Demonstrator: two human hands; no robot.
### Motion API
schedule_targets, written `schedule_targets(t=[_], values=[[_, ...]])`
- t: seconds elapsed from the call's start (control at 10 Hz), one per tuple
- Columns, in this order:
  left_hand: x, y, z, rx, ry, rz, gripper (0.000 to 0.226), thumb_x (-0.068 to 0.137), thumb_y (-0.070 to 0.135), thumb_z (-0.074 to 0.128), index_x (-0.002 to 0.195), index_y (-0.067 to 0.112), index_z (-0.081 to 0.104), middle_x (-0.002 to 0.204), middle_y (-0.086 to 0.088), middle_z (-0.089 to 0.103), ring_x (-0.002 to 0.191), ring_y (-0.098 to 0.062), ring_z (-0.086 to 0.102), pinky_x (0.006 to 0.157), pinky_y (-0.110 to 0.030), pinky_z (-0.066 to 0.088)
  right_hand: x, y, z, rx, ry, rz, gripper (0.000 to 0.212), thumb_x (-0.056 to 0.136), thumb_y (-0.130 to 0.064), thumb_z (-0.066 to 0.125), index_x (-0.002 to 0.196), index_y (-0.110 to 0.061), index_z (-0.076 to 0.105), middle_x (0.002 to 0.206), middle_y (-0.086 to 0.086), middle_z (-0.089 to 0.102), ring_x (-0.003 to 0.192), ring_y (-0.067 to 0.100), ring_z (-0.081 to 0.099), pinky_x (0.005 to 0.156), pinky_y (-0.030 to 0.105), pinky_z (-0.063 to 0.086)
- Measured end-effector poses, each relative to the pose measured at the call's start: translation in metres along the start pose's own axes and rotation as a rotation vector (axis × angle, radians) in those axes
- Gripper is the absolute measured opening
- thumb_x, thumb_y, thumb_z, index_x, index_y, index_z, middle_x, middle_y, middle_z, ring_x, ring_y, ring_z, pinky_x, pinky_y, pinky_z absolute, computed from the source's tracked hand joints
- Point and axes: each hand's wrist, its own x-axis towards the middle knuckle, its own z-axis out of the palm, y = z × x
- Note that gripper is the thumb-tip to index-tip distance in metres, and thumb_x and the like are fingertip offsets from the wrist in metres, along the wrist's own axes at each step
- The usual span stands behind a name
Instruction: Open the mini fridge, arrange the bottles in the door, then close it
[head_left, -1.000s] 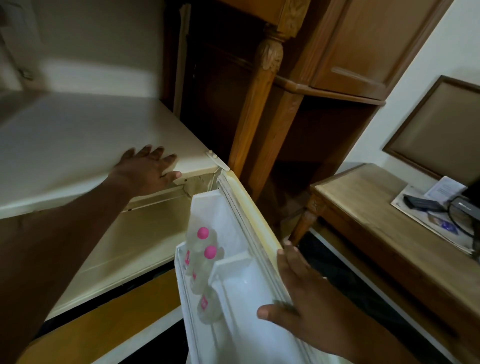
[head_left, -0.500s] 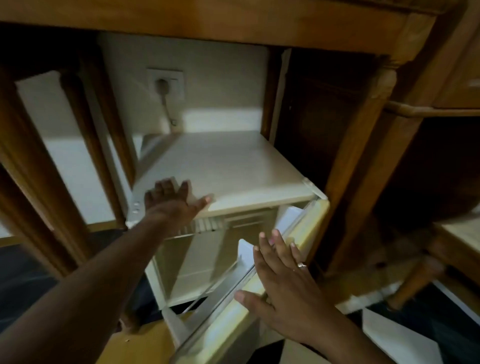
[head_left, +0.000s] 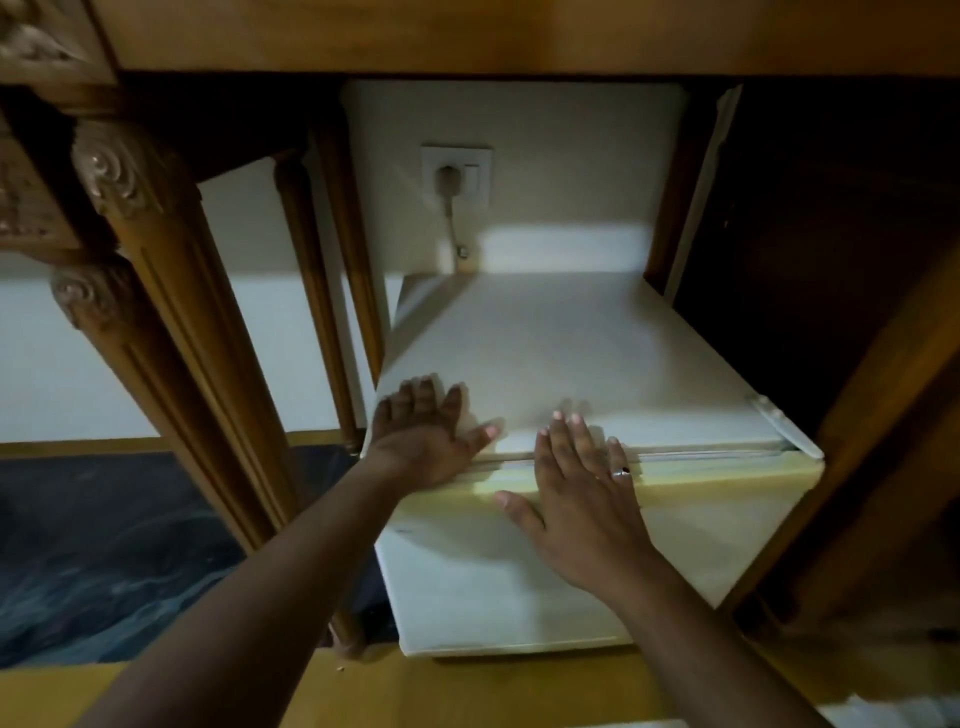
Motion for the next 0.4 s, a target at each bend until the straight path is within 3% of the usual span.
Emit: schedule_targets(t=[0.2, 0.3, 0.4], values=[[-0.016, -0.004, 0.012, -0.093, 0.173, 0.09, 0.083, 0.089, 0.072, 0.003, 0.157, 0.025, 0.012, 0.167, -0.007, 0.005, 0.152, -0.021, -0.001, 0.121, -0.039, 0.002, 0.008, 0.002, 0.003, -0.023, -0.073, -0.001, 0.096, 0.085, -0.076, -0.003, 0.151, -0.008, 0.013, 0.162, 0.012, 0.006, 0.148, 0.025, -0.001, 0.116, 0.048, -0.001], [-0.033, -0.001, 0.008, -0.112, 0.127, 0.087, 0.081, 0.09, 0.069, 0.0, 0.157, 0.024, 0.005, 0.166, -0.005, -0.001, 0.151, -0.019, -0.009, 0.122, -0.039, -0.002, 0.012, 0.001, -0.005, -0.006, -0.192, 0.015, 0.098, 0.083, -0.077, -0.006, 0.151, -0.007, 0.007, 0.162, 0.012, 0.001, 0.148, 0.025, -0.005, 0.118, 0.05, 0.0], [-0.072, 0.0, -0.016, -0.136, 0.034, 0.064, 0.082, 0.09, 0.069, 0.002, 0.157, 0.02, 0.002, 0.165, -0.007, -0.006, 0.149, -0.019, -0.016, 0.121, -0.041, -0.007, 0.014, -0.004, -0.038, 0.018, -0.342, 0.032, 0.091, 0.088, -0.072, 0.008, 0.151, -0.007, -0.002, 0.161, 0.013, -0.01, 0.147, 0.026, -0.014, 0.119, 0.05, -0.003]])
